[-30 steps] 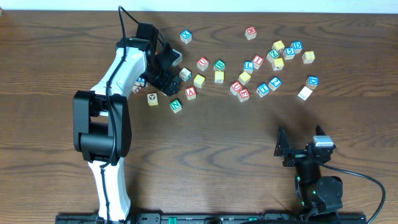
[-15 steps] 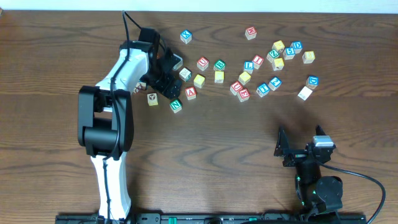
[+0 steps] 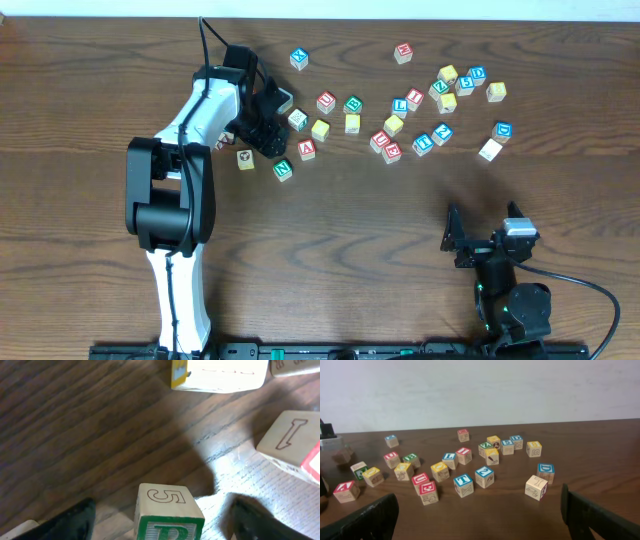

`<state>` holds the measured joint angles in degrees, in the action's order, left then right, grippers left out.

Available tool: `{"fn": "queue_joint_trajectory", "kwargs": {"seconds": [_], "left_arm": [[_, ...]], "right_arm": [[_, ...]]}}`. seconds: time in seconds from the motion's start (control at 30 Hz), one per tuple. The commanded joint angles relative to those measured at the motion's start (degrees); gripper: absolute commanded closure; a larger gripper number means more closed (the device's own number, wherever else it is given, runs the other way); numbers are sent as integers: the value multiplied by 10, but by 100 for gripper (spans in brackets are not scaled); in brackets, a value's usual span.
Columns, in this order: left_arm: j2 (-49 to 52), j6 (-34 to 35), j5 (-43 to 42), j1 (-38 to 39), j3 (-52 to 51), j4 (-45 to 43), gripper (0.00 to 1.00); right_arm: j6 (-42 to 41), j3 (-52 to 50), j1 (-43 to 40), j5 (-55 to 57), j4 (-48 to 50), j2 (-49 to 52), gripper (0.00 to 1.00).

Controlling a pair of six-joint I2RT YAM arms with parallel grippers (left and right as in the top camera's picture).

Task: Spell out ROBOT
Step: 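Lower the left gripper and close it on the green R block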

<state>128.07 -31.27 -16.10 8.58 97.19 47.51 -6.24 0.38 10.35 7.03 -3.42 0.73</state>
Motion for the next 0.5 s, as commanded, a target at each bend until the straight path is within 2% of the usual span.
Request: {"fn": "queue_joint_trajectory", "kwargs": {"seconds": [0.0,0.2,0.33,0.47], "left_arm": [[8,-2,8,-1,-4,1,25],[8,-2,8,-1,-4,-1,41],[8,-2,8,-1,-4,-2,57],[8,-2,8,-1,-4,-2,68]], "right_arm": [[7,-1,-3,-1,-2,0,1],[7,-1,-3,-1,-2,0,1],[7,-1,-3,-1,-2,0,1],[7,-1,-3,-1,-2,0,1]]}}
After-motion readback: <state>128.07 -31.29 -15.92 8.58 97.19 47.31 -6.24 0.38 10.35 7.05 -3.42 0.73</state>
